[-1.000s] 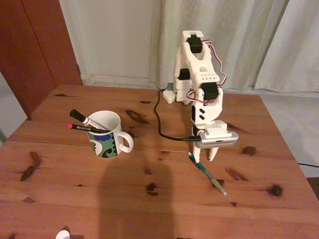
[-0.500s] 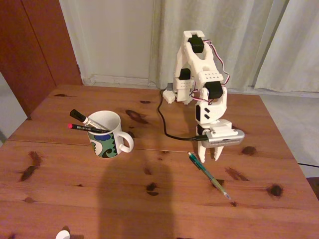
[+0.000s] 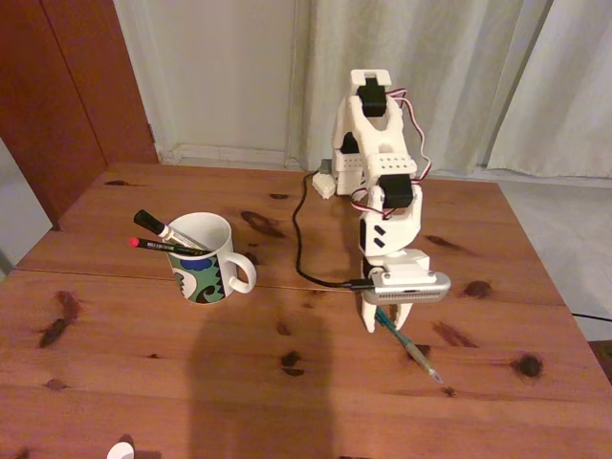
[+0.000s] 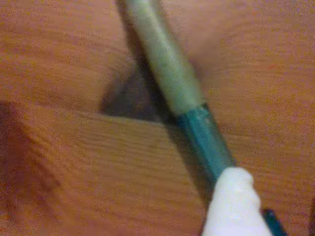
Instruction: Clean up the desk and place the pens and markers into the cup
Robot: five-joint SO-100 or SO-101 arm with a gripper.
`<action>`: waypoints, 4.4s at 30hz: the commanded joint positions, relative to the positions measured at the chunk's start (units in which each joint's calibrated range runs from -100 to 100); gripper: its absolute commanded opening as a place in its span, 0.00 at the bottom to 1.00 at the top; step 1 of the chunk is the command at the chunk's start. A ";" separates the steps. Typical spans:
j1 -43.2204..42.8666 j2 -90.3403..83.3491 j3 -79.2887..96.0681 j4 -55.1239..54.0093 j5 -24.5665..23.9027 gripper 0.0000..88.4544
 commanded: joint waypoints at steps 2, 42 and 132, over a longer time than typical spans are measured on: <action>0.01 -0.48 -2.46 0.29 1.49 0.18; -3.85 -12.73 -2.55 15.26 1.33 0.18; -8.43 -1.23 -2.91 14.40 0.76 0.16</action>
